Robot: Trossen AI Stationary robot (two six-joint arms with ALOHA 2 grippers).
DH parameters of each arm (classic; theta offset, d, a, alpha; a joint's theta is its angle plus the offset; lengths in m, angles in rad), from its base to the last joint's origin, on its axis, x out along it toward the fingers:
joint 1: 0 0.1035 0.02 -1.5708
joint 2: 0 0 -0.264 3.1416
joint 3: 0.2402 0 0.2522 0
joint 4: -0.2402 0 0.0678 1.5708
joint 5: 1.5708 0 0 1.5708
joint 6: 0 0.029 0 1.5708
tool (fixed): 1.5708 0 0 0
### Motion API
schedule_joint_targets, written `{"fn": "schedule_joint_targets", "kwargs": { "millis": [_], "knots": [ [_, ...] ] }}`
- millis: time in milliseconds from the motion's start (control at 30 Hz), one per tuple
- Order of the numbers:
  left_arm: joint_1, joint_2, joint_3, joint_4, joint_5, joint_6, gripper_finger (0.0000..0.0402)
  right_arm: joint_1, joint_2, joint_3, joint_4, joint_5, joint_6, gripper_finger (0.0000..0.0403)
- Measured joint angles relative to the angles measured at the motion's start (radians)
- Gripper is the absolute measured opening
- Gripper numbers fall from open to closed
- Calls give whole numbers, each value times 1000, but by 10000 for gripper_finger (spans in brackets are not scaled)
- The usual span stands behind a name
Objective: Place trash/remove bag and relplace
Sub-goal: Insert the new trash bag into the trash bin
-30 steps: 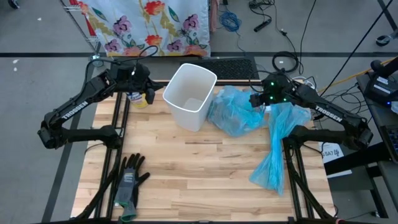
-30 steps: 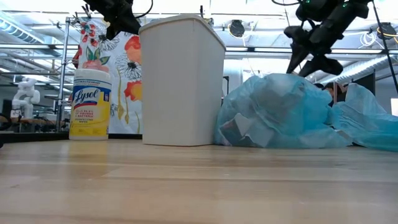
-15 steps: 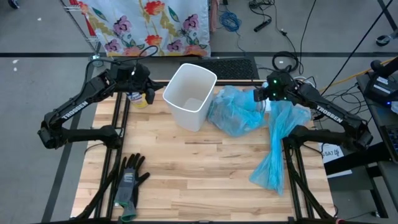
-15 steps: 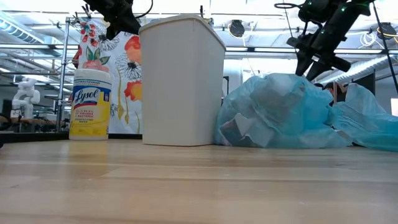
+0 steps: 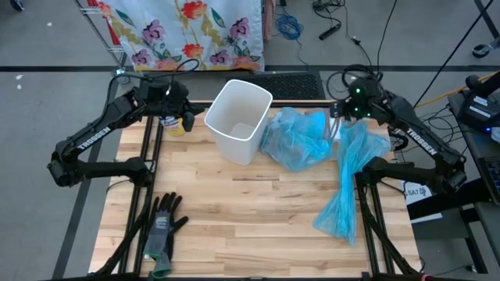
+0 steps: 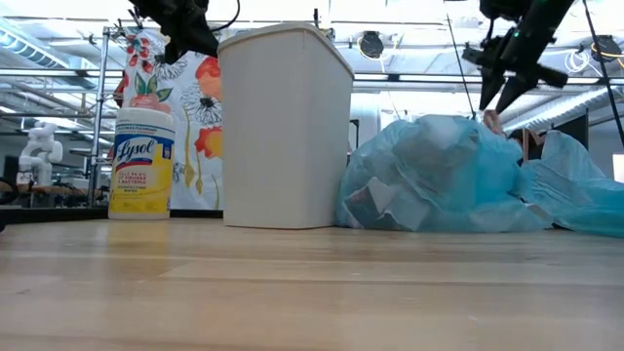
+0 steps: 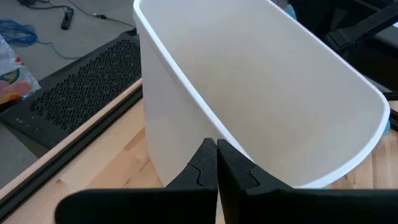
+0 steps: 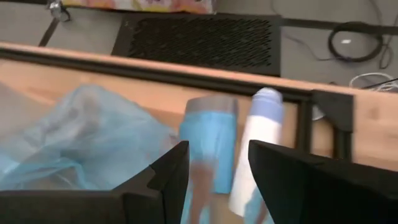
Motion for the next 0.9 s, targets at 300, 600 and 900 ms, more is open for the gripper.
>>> {"fn": "schedule_joint_targets", "kwargs": {
  "millis": [300, 600, 900],
  "knots": [
    [0, 0, 0, -7, 0, 0, 0, -12, 1, 112, -179, -68, 54, 157],
    [0, 0, 0, -18, 0, 0, 0, 83, -6, 66, -464, -249, 159, 146],
    [0, 0, 0, -24, 0, 6, 0, 203, -86, 63, -525, -158, 307, 24]
  ]
}}
